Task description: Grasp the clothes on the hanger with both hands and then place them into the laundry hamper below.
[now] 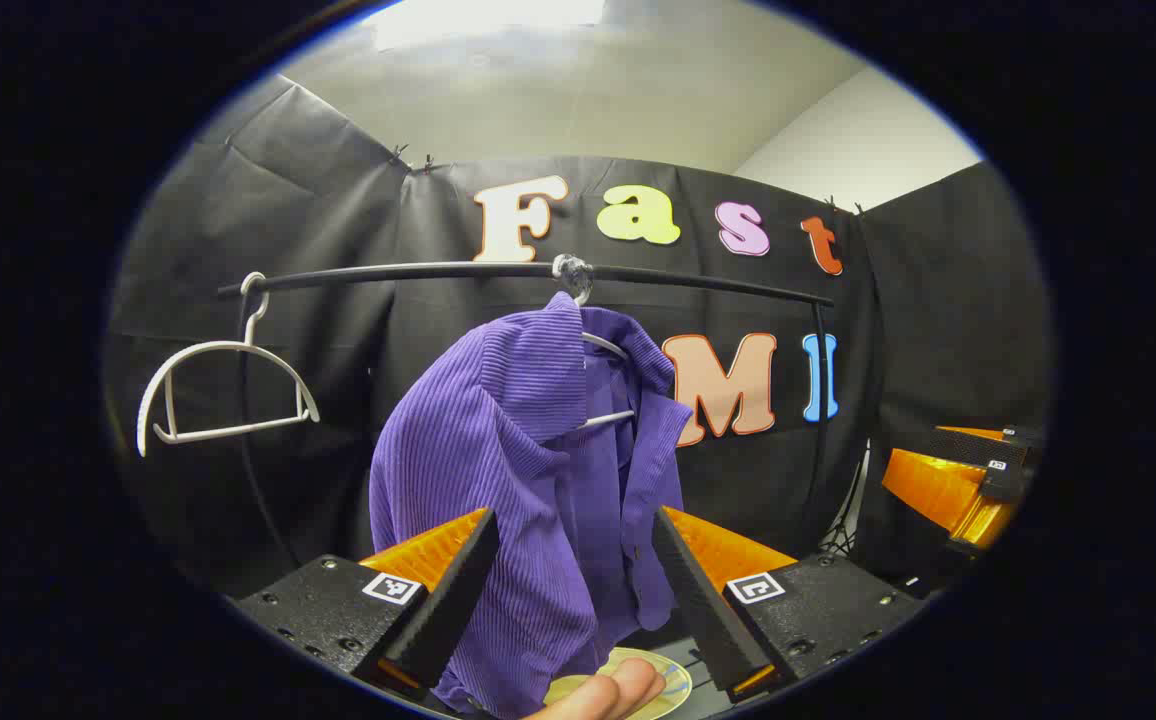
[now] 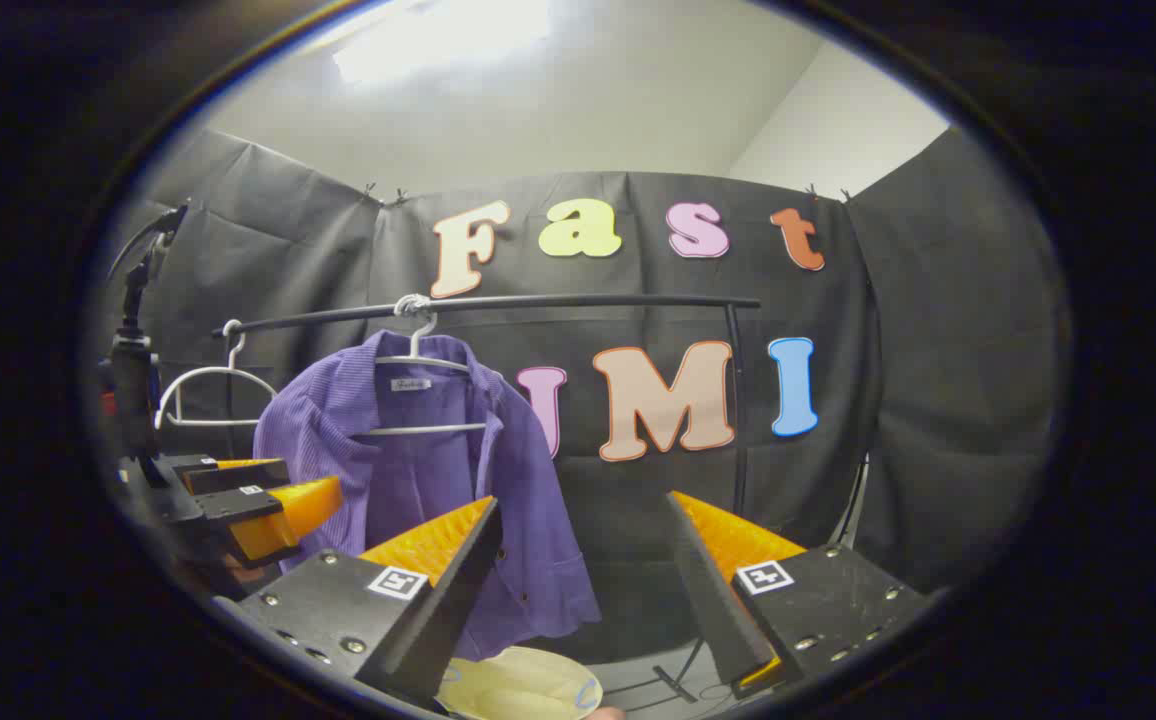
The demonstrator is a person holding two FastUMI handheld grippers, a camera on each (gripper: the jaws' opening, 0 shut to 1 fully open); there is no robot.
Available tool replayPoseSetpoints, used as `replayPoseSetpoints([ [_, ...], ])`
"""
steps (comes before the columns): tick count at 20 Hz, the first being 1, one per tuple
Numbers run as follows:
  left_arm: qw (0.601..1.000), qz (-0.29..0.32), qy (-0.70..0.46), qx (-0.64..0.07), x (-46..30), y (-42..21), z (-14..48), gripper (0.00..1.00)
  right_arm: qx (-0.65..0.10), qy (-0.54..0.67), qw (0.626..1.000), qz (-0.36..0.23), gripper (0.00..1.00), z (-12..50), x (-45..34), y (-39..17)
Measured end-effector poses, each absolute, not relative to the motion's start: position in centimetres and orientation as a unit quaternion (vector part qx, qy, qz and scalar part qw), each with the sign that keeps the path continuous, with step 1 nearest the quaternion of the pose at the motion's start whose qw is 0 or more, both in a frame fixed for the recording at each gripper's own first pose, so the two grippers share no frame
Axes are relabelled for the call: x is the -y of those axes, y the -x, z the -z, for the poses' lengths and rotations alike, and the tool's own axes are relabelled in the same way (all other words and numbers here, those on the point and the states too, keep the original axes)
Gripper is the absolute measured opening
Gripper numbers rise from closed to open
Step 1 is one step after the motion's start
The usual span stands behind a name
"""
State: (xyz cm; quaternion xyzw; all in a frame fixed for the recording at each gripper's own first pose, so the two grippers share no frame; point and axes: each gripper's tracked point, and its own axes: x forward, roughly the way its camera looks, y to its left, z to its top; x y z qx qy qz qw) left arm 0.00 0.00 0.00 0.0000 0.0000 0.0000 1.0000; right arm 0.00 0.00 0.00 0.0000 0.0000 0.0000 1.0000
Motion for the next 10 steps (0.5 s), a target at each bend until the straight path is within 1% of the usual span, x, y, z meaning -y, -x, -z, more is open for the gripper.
replayPoseSetpoints([
  [1,1.0,-0.005,0.001,0.003,0.1,0.2,-0.2,0.92,0.001,-0.002,1.0,-0.003,0.94,0.1,-0.2,0.0],
  [2,1.0,-0.01,0.0,0.007,0.1,0.4,-0.6,0.92,0.001,-0.005,1.0,-0.005,0.96,0.2,-0.3,0.0],
  [3,1.0,-0.013,-0.003,0.01,0.2,0.6,-0.8,0.92,0.001,-0.007,1.0,-0.009,0.94,0.3,-0.5,-0.1],
  [4,1.0,-0.014,-0.003,0.011,0.5,0.7,-0.8,0.92,-0.001,-0.006,1.0,-0.012,0.96,0.4,-0.6,-0.1],
  [7,0.999,-0.043,-0.012,0.029,-0.6,1.5,-1.4,0.94,-0.003,0.012,1.0,-0.011,0.96,1.2,-0.3,0.1],
  [10,0.999,-0.038,-0.014,0.026,0.1,2.0,-1.6,0.94,-0.004,-0.001,1.0,-0.023,0.97,1.1,-0.5,0.5],
])
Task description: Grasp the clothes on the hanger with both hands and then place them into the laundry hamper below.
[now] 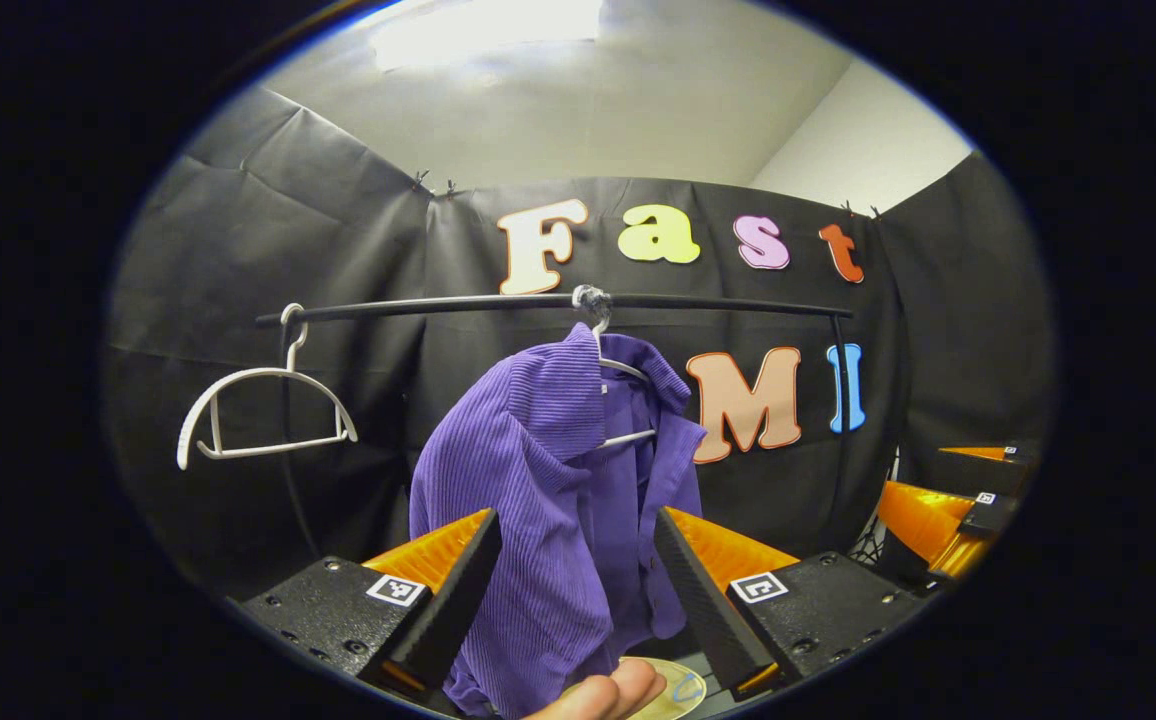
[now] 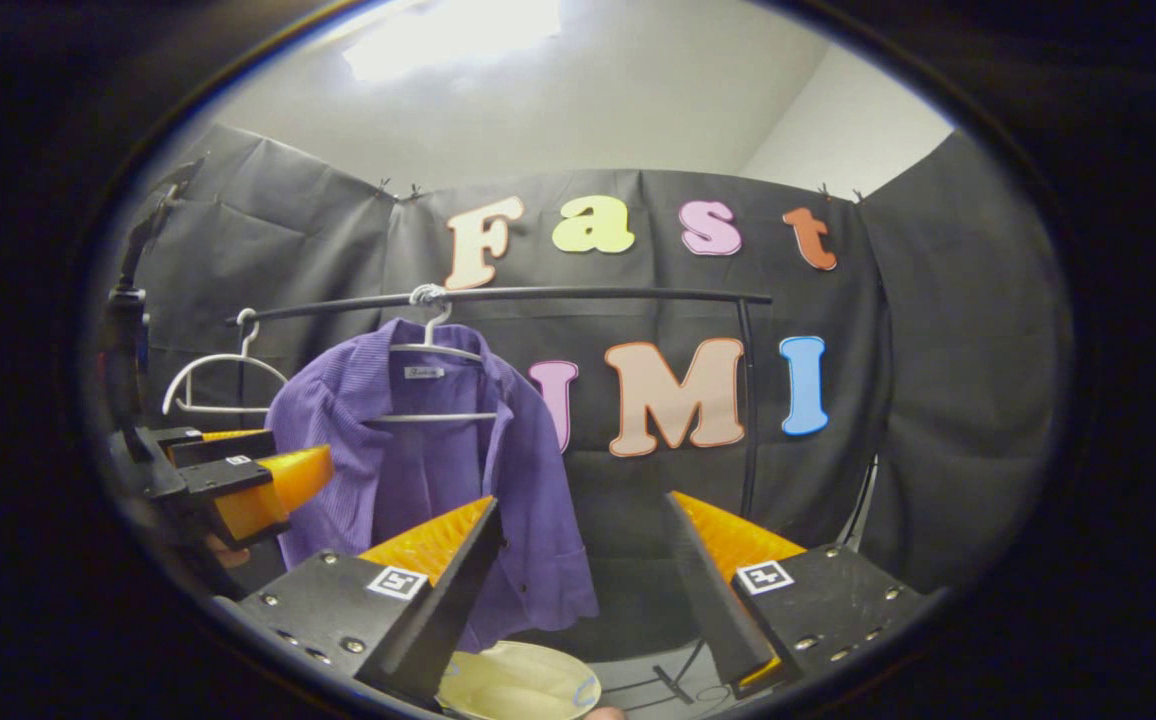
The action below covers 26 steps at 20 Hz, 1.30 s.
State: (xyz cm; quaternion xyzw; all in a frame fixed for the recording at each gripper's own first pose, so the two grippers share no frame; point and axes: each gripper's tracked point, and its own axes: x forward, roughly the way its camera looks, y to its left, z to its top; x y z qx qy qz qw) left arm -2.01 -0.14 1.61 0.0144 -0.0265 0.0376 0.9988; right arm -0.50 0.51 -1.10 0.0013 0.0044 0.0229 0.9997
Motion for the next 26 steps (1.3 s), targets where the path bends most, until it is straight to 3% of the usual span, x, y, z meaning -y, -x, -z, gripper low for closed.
replayPoseSetpoints([
  [6,0.999,-0.009,-0.015,0.033,1.7,2.6,-2.5,0.94,0.006,-0.034,0.998,-0.044,0.96,-0.3,-0.5,0.7],
  [15,1.0,-0.006,0.006,0.023,2.9,2.3,-1.1,0.95,-0.011,-0.04,0.998,-0.049,0.96,2.4,0.0,-0.7],
  [26,0.993,-0.115,-0.035,0.008,-0.1,-1.3,3.9,0.95,-0.013,-0.003,0.993,-0.117,0.95,7.7,-3.4,-7.1],
])
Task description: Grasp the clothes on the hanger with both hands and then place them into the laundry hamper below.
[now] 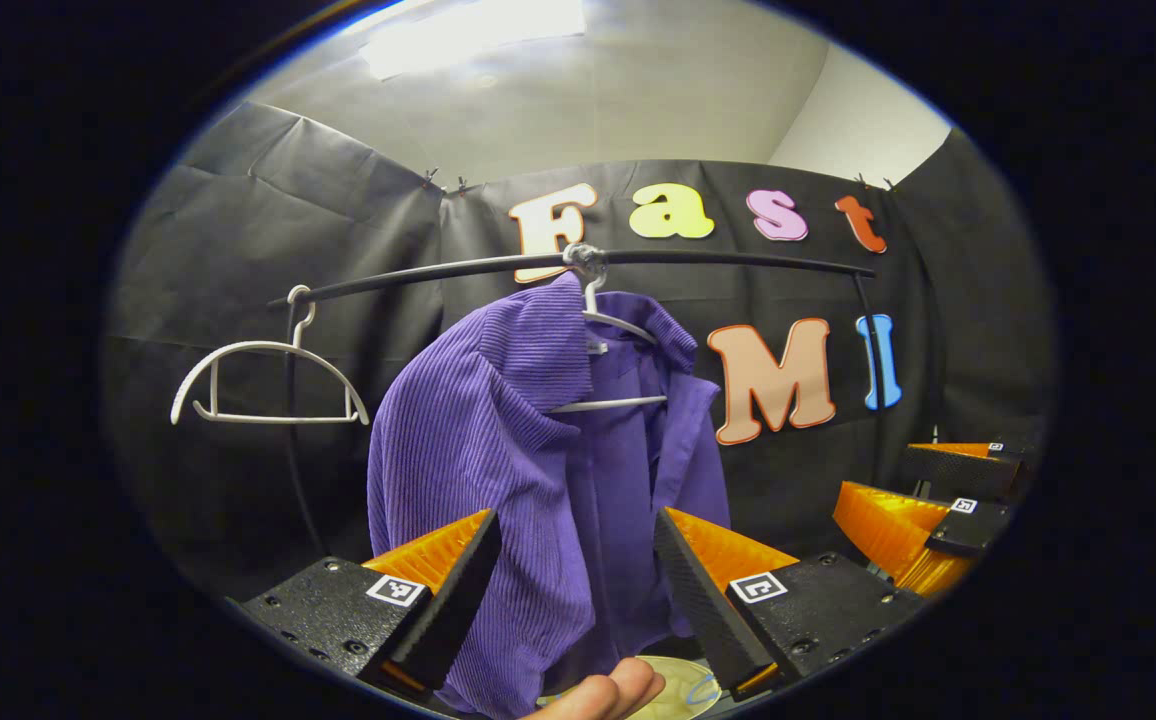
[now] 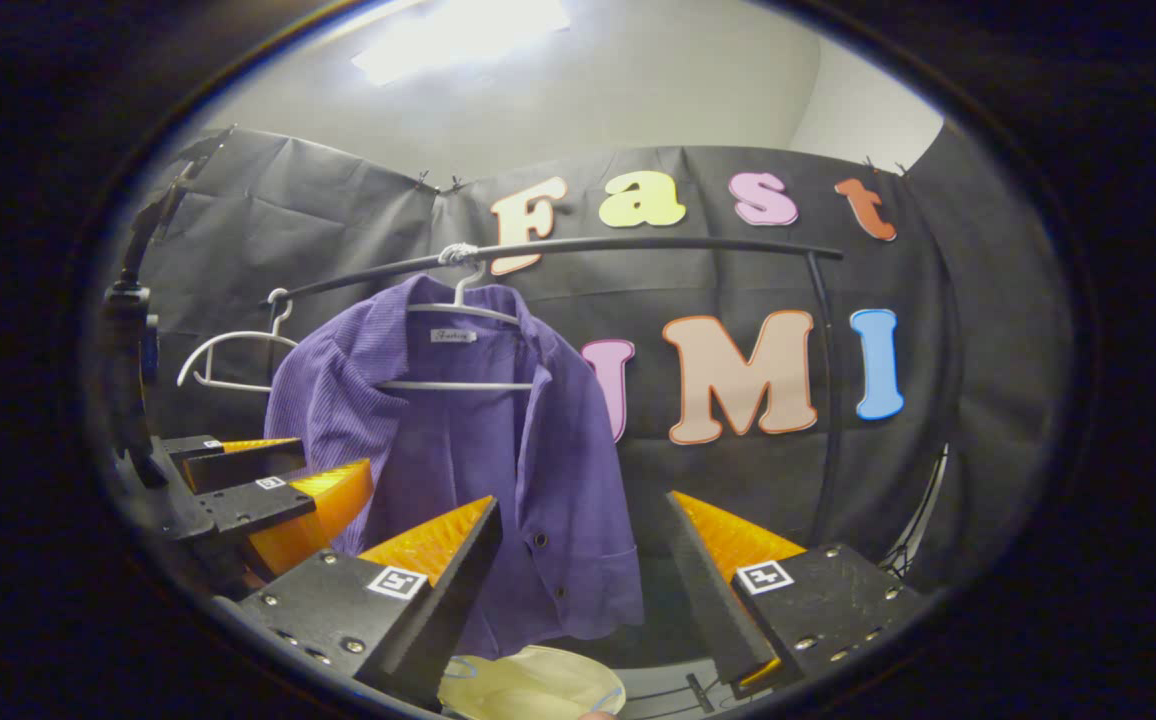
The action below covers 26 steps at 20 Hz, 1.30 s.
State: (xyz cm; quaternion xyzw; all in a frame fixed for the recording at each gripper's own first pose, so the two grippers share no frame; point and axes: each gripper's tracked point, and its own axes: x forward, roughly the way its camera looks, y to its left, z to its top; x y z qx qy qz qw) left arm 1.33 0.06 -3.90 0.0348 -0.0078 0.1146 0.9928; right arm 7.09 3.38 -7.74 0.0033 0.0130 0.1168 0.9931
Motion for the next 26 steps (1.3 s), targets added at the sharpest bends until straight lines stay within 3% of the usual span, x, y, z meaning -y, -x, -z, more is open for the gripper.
replayPoseSetpoints([
  [5,0.982,-0.181,-0.047,-0.002,-2.9,-2.9,5.7,0.95,-0.023,-0.016,0.992,-0.126,0.96,10.8,-3.8,-11.6],
  [11,0.977,-0.203,-0.06,0.007,-3.5,-5.1,6.5,0.97,-0.045,-0.019,0.988,-0.144,0.94,13.6,-5.5,-15.0],
  [12,0.977,-0.203,-0.063,0.014,-3.6,-5.3,6.2,0.94,-0.045,-0.018,0.988,-0.147,0.94,13.7,-5.8,-15.5],
  [13,0.976,-0.208,-0.069,0.012,-4.1,-5.7,6.4,0.83,-0.042,-0.019,0.987,-0.151,0.94,13.5,-6.3,-15.8],
  [18,0.972,-0.216,-0.088,-0.025,-6.2,-7.7,7.4,0.61,-0.028,-0.048,0.983,-0.176,0.95,12.5,-8.9,-18.5],
  [21,0.974,-0.211,-0.083,-0.018,-7.0,-7.9,6.6,0.38,-0.026,-0.057,0.981,-0.185,0.97,12.5,-10.1,-20.1],
  [23,0.974,-0.21,-0.088,-0.012,-7.3,-7.7,6.0,0.1,-0.024,-0.062,0.981,-0.182,0.97,12.6,-10.6,-21.5],
  [24,0.977,-0.197,-0.085,-0.01,-6.9,-7.8,5.9,0.04,-0.023,-0.065,0.982,-0.178,0.96,12.5,-10.8,-22.2],
  [26,0.982,-0.17,-0.083,-0.013,-6.3,-7.5,5.8,0.0,-0.024,-0.071,0.982,-0.171,0.94,12.5,-11.1,-23.2],
])
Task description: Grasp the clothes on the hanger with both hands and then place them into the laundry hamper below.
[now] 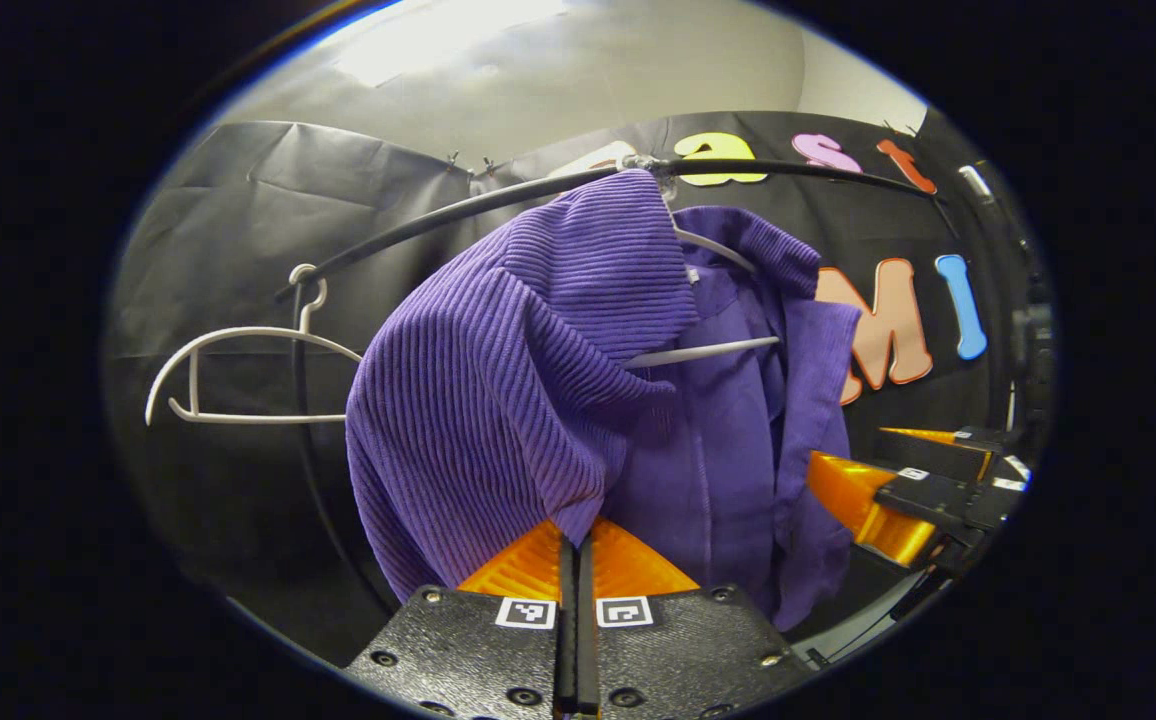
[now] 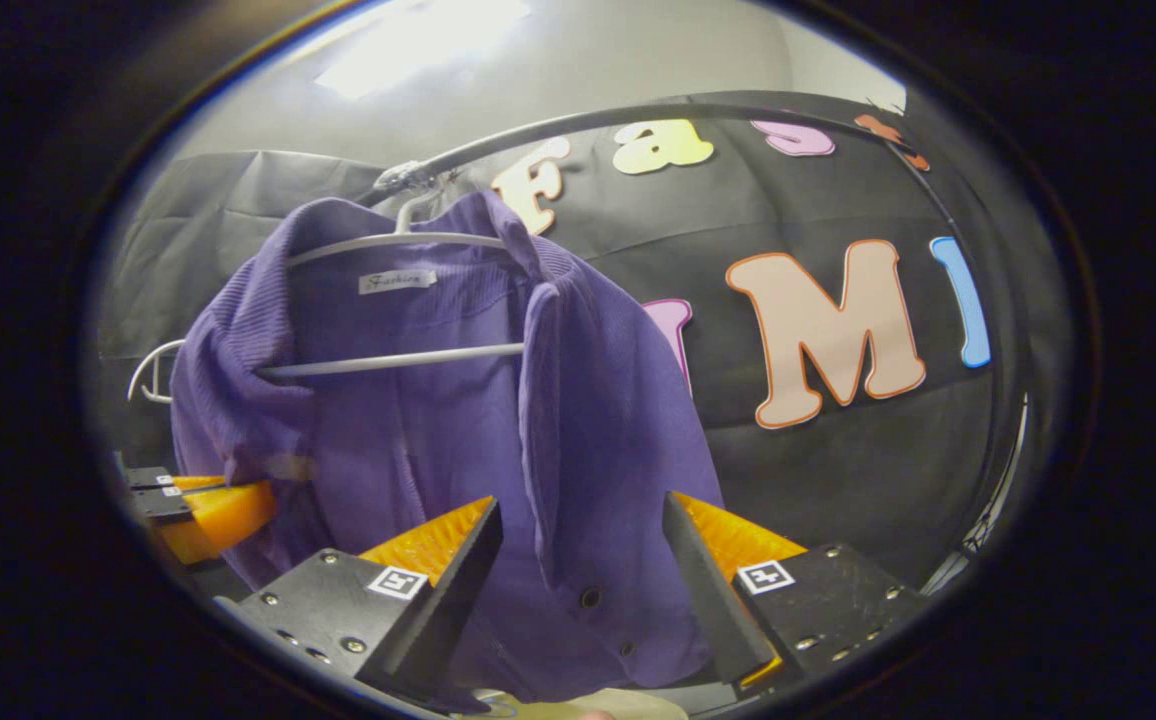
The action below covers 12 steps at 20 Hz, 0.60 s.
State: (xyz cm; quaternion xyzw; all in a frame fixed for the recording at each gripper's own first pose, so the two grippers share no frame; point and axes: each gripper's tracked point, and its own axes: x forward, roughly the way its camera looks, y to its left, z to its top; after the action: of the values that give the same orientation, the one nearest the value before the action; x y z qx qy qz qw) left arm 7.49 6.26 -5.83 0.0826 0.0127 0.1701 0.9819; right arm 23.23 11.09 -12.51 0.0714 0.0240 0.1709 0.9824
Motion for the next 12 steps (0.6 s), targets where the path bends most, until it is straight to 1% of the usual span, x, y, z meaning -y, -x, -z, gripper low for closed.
replayPoseSetpoints([
  [1,0.985,-0.153,-0.08,-0.011,-6.0,-7.3,5.6,0.01,-0.022,-0.074,0.983,-0.169,0.94,12.5,-11.3,-23.4],
  [2,0.988,-0.141,-0.069,-0.015,-5.9,-7.0,5.7,0.01,-0.016,-0.078,0.982,-0.17,0.99,12.2,-11.7,-23.5],
  [4,0.995,-0.094,-0.018,-0.007,-4.8,-6.3,5.1,0.01,-0.012,-0.082,0.981,-0.173,0.99,11.7,-12.6,-24.2],
  [7,0.998,-0.034,0.057,-0.013,-4.1,-4.9,4.0,0.0,-0.032,-0.088,0.979,-0.182,0.99,11.8,-13.9,-25.5],
  [8,0.998,-0.013,0.066,-0.015,-3.7,-4.3,3.4,0.01,-0.033,-0.087,0.979,-0.184,0.94,11.4,-14.2,-25.9],
  [10,0.997,0.018,0.076,-0.016,-3.1,-3.4,2.4,0.01,-0.024,-0.071,0.984,-0.163,0.72,10.7,-13.8,-27.8],
  [12,0.997,0.038,0.07,-0.006,-2.7,-2.2,1.3,0.0,-0.034,-0.062,0.985,-0.158,0.5,10.9,-14.3,-29.0],
])
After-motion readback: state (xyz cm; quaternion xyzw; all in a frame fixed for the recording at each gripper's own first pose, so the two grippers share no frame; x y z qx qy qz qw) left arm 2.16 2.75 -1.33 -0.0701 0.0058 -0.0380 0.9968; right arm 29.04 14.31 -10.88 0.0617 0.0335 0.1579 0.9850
